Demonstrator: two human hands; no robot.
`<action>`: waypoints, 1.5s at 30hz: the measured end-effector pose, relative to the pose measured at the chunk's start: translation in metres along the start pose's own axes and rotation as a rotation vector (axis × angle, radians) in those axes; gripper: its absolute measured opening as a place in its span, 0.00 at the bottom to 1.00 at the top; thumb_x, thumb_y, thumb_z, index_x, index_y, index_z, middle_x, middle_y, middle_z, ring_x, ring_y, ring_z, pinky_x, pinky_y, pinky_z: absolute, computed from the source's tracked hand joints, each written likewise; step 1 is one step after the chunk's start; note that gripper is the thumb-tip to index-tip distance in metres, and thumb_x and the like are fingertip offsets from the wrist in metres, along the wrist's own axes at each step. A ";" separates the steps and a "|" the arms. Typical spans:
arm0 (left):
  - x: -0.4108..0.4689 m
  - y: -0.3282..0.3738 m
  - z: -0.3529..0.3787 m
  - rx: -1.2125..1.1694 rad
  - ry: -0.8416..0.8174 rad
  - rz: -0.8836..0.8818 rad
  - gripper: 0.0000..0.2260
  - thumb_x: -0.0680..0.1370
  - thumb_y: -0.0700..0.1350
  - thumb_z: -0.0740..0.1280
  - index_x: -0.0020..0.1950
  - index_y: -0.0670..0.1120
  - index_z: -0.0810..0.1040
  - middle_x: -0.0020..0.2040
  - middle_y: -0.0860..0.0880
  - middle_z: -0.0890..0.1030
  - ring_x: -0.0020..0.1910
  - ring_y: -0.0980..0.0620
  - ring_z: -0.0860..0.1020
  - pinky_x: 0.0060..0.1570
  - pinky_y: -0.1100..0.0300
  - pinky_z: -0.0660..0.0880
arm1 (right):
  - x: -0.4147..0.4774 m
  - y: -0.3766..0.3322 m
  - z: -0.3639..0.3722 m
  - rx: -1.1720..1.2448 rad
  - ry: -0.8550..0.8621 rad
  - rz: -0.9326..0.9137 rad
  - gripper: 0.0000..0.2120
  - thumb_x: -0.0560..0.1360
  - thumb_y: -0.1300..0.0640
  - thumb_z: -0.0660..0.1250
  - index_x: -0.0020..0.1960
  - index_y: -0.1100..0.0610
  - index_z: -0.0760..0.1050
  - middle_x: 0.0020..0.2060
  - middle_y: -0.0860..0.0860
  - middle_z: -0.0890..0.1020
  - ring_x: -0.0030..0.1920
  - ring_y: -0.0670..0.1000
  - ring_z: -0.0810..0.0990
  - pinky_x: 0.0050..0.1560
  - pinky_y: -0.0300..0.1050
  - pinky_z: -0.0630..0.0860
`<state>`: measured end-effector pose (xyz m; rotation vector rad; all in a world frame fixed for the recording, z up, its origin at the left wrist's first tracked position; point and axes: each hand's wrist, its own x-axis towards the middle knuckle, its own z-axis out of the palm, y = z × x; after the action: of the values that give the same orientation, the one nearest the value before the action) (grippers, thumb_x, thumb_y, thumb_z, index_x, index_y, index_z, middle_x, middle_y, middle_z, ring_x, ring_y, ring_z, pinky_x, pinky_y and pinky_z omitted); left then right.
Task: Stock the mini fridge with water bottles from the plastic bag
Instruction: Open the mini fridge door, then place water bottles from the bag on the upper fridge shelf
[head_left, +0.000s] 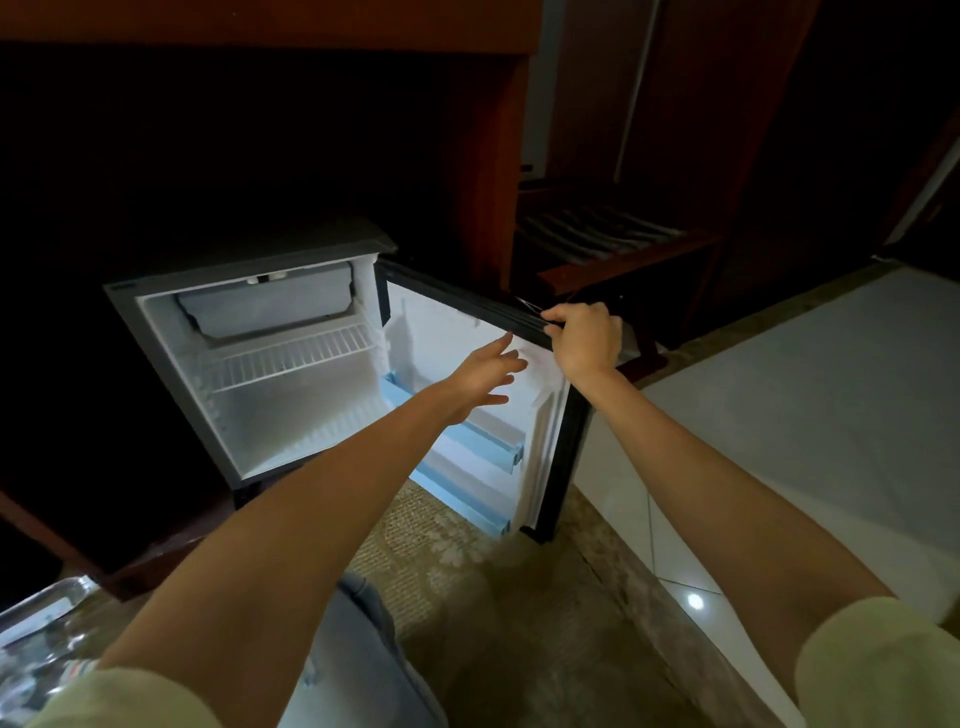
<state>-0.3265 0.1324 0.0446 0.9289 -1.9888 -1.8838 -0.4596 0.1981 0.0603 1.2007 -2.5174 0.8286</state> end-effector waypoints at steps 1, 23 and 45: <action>0.003 0.000 0.002 0.002 -0.006 -0.002 0.27 0.81 0.47 0.62 0.77 0.54 0.54 0.74 0.49 0.65 0.70 0.46 0.68 0.56 0.56 0.72 | 0.004 0.002 0.000 -0.019 0.008 0.011 0.13 0.78 0.58 0.64 0.62 0.52 0.78 0.56 0.53 0.81 0.61 0.55 0.73 0.60 0.48 0.67; 0.037 -0.032 0.001 -0.029 0.051 -0.092 0.30 0.80 0.39 0.62 0.78 0.51 0.53 0.77 0.48 0.60 0.72 0.46 0.65 0.65 0.51 0.69 | 0.033 0.043 0.032 -0.218 -0.261 0.045 0.32 0.77 0.58 0.63 0.77 0.55 0.54 0.77 0.50 0.46 0.77 0.52 0.49 0.68 0.46 0.66; 0.026 -0.047 -0.028 -0.033 0.180 -0.151 0.28 0.80 0.41 0.63 0.77 0.51 0.56 0.75 0.45 0.63 0.70 0.46 0.67 0.63 0.53 0.71 | 0.011 0.032 0.087 0.212 -0.519 0.104 0.28 0.78 0.57 0.63 0.76 0.56 0.60 0.74 0.55 0.64 0.72 0.56 0.64 0.68 0.44 0.63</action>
<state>-0.3170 0.0960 -0.0036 1.2230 -1.8243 -1.8295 -0.4879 0.1569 -0.0181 1.5289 -2.9815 0.9251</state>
